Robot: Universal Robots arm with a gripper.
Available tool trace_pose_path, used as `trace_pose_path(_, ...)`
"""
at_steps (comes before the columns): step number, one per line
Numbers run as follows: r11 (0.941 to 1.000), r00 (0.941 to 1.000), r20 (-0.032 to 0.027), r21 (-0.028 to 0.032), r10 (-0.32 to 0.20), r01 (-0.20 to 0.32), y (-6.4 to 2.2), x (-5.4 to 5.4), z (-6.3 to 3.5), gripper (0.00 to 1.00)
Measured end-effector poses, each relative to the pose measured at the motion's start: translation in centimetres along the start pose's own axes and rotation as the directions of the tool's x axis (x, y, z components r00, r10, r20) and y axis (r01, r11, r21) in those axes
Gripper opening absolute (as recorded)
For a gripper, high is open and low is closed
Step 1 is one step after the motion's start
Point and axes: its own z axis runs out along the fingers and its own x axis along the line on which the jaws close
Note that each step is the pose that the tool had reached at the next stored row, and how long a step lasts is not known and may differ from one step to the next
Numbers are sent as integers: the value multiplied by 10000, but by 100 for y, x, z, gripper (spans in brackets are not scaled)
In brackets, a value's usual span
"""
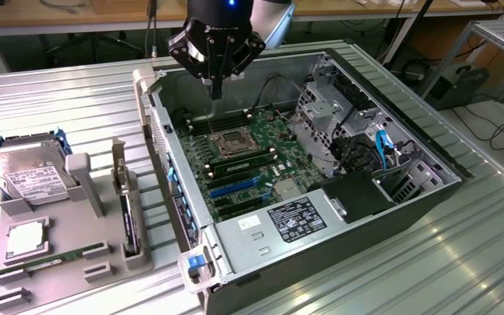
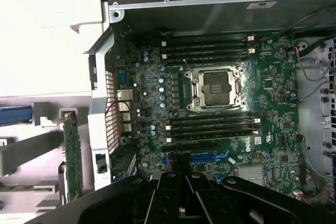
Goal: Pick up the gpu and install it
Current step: 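Reach for the gpu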
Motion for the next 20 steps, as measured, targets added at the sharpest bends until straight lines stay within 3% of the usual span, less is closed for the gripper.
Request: trace_pose_path(20, 10000, 10000, 1, 0, 0, 0, -4, 50, -1, 11)
